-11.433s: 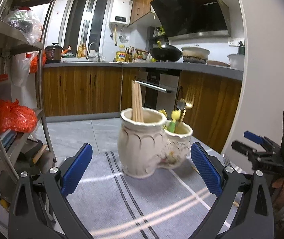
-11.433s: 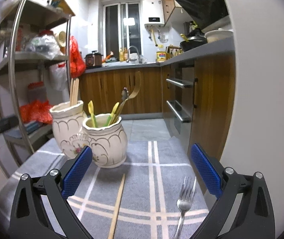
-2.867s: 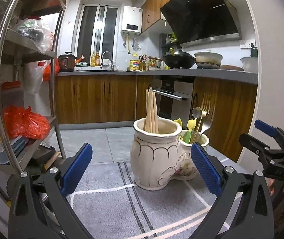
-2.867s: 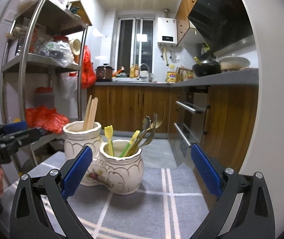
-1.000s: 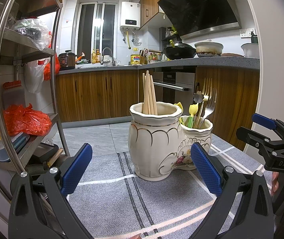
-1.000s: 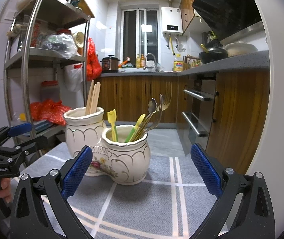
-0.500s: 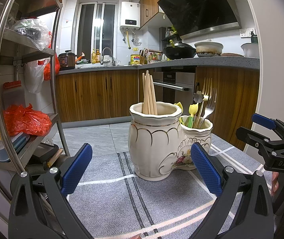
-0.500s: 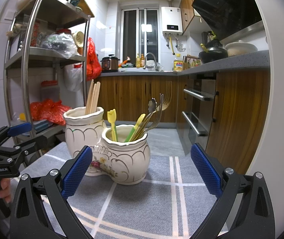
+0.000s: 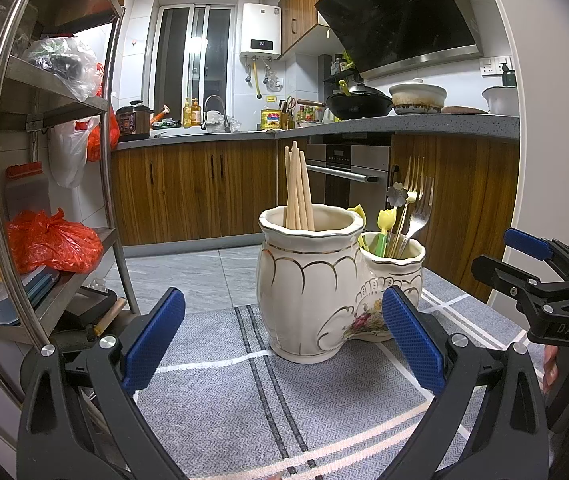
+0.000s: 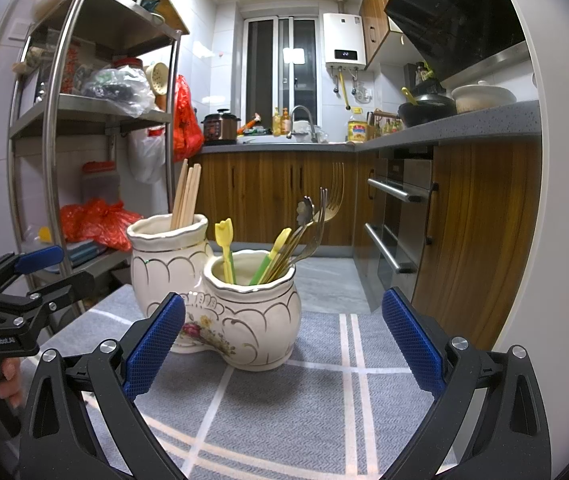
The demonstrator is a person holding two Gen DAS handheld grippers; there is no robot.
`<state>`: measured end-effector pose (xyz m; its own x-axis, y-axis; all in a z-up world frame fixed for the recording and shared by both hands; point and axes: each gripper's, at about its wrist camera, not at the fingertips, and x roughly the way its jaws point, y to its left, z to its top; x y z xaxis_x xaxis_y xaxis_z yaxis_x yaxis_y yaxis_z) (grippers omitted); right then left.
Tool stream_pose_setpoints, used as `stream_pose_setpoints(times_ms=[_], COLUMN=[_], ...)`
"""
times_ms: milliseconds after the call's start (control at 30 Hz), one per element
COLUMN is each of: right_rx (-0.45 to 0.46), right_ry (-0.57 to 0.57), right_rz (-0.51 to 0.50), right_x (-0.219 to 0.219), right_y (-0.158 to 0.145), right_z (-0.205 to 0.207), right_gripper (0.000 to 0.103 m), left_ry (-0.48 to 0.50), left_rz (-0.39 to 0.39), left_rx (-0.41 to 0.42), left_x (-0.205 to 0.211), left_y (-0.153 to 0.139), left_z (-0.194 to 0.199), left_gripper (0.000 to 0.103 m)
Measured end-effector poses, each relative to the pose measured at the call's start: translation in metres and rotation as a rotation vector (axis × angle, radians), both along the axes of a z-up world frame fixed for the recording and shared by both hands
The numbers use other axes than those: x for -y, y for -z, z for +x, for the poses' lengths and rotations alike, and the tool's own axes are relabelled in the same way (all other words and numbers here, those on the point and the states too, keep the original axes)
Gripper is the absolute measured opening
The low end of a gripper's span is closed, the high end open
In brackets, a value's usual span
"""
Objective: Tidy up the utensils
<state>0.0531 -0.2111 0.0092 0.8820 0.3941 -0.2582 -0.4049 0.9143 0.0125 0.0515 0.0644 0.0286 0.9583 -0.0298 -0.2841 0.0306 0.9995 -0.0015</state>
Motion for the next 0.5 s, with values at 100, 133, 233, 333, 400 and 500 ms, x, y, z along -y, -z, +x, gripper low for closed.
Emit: stream_pose_setpoints(times_ms=[100,133,233,333,400,500], right_rx=[0.000,0.000,-0.001,-0.001,-0.002,-0.002], right_ry=[0.000,0.000,0.000,0.000,0.000,0.000], right_rz=[0.000,0.000,0.000,-0.001,-0.001,-0.001], right_x=[0.0000,0.0003,0.0003,0.0007,0.0007,0.0008], right_y=[-0.0001,0.0000,-0.0001,0.0000,-0.0001,-0.0002], right_z=[0.0001,0.0000,0.0002,0.0001,0.0003,0.0004], right_gripper=[0.098,0.098,0.098,0.098,0.098,0.098], left_ry=[0.000,0.000,0.002,-0.004,-0.006,-0.007], left_rz=[0.003,0.003,0.003,0.002,0.005,0.011], left_rx=[0.000,0.000,0.002,-0.001,-0.002,-0.005], left_x=[0.0000,-0.0001,-0.0010,-0.0019,-0.0014,-0.0002], left_y=[-0.0001,-0.0001,0.0000,0.0001,0.0000,-0.0001], left_z=[-0.0001,-0.0001,-0.0001,-0.0002,-0.0004,0.0002], left_gripper=[0.097,0.097,0.097,0.097,0.097,0.098])
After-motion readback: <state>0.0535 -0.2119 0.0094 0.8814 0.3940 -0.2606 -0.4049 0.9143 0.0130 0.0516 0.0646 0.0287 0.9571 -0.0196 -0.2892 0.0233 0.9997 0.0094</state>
